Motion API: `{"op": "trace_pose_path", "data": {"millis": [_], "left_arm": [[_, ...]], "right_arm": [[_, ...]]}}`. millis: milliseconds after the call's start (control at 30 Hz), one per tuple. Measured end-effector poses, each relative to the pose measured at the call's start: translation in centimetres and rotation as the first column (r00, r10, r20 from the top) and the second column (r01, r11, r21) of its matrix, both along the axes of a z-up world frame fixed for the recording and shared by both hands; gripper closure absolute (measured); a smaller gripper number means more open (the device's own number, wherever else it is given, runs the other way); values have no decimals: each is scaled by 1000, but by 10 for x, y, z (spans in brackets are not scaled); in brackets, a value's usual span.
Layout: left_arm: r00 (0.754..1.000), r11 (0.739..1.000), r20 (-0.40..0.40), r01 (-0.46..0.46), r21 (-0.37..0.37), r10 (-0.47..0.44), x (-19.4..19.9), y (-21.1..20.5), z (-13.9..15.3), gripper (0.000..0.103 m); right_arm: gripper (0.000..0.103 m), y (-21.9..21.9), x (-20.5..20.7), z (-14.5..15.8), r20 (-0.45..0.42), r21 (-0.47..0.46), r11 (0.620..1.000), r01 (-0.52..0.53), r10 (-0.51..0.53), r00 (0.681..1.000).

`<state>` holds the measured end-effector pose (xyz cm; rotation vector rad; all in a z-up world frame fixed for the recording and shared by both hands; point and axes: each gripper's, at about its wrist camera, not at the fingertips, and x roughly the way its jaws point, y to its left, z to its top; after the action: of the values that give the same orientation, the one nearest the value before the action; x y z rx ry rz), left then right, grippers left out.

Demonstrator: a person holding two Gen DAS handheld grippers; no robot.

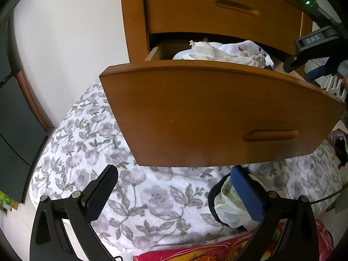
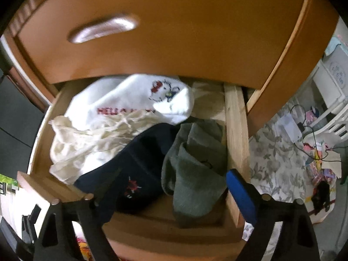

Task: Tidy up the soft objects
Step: 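Reach the right tool into the drawer and grasp the grey cloth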

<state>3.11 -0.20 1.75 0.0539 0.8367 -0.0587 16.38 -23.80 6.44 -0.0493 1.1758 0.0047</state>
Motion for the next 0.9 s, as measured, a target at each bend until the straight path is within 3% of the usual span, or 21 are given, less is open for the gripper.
{"op": "trace_pose_path", "data": {"millis": [467,700,900], "left_arm": [[1000,1000,-19,10,-7,-10,4,0,-3,0],[1000,1000,-21,9,-8,-9,4,0,-3,0],[1000,1000,-24,9,-6,-9,4,0,-4,0]], "right_arm": [[22,-14,17,-40,-114,-43,999,15,-19,993],[43,-28,17,-50,-152,-49,998,42,-49,987],[69,-47,13,-56,-139,-14,996,85,-86,987]]}}
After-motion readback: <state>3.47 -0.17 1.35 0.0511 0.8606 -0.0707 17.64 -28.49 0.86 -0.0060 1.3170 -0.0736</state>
